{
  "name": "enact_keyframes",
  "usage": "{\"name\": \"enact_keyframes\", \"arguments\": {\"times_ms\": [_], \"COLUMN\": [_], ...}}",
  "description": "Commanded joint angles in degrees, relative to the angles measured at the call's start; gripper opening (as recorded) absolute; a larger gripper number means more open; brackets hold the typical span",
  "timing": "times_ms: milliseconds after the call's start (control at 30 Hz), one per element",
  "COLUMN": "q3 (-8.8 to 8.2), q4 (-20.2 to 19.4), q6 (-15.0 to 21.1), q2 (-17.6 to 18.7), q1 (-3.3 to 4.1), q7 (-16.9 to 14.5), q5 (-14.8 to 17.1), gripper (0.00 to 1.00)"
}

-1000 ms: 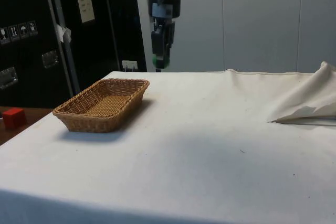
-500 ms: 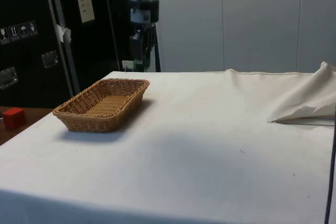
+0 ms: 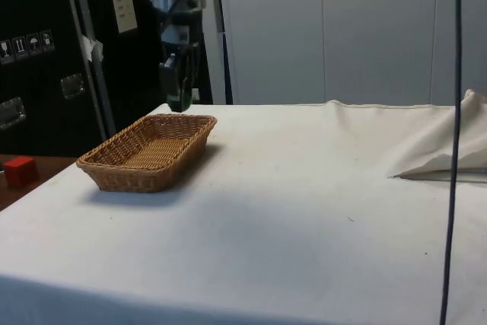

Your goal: Pick up the ball and place it into the basket.

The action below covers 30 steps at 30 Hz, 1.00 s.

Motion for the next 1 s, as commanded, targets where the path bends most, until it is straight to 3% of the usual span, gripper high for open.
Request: {"name": "enact_keyframes", "arguments": {"times_ms": [0, 200, 233, 467, 500, 533, 600, 700, 733, 767, 967], "q3": [0.57, 1.03, 0.52, 0.92, 0.34, 0.80, 0.34, 0.00, -0.69, -0.06, -0.40], "q4": [1.4, 6.5, 5.7, 12.5, 12.2, 13.3, 15.2, 17.0, 16.6, 17.6, 21.3], "q6": [-0.4, -0.2, 0.0, -0.3, 0.1, -0.3, -0.3, -0.3, 0.0, -0.2, -0.2], "q2": [1.5, 7.2, 6.4, 13.6, 13.4, 14.3, 16.3, 18.4, 18.0, 19.2, 23.6], "q1": [-0.17, -0.34, 0.00, -1.09, -0.34, -1.26, -1.55, -1.72, -1.15, -1.78, -1.89], "q7": [-0.4, -0.3, 0.1, -1.0, -0.2, -1.3, -2.1, -3.0, -2.4, -3.0, -3.0], "q5": [1.2, 2.0, 1.2, 3.0, 2.3, 3.3, 4.0, 4.8, 4.2, 5.0, 5.4], "gripper": [0.01, 0.01, 0.01, 0.01, 0.01, 0.01, 0.01, 0.01, 0.01, 0.01, 0.01]}}
